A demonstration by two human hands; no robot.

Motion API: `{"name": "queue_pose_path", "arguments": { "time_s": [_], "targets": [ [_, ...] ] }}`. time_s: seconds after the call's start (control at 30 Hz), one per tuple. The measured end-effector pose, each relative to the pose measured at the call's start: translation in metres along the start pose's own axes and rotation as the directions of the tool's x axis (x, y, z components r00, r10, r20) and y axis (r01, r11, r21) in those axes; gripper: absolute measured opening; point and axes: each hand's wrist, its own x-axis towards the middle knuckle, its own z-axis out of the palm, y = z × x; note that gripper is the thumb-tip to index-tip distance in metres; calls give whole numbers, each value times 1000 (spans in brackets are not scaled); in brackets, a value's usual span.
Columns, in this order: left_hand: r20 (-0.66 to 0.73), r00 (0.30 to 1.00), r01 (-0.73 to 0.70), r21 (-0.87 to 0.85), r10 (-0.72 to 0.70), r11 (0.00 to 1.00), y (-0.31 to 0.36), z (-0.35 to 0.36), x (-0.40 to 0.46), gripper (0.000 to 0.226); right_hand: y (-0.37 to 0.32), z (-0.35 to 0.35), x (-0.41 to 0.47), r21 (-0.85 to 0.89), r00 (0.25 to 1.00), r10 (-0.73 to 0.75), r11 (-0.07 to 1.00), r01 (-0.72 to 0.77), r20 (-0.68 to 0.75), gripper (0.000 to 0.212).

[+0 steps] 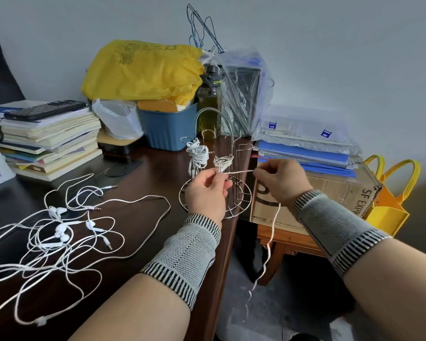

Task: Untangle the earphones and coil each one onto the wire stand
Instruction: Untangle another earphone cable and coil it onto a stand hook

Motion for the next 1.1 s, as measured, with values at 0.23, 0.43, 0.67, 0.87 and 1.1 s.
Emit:
{"name": "queue_pose_path", "arguments": {
  "time_s": [0.23,0.43,0.67,0.87,1.1],
  "targets": [
    [-14,1000,-11,11,11,1000,0,2,-1,16,-45,-18,1,-367,949,-307,893,259,-76,16],
    [0,998,64,-68,-65,996,0,0,-1,12,-87,4,4,-547,883,-463,719,429,83,19],
    [-7,1000,28,-26,-28,999,0,-1,0,19,-115,19,3,-677,942,-303,664,318,145,26],
    [1,1000,-24,96,24,995,-3,-1,0,26,-124,32,-9,-746,911,-286,526,408,296,26],
    [43,999,-33,356,19,934,8,-2,7,34,-84,32,-35,-736,656,-668,236,635,351,12]
  ]
}}
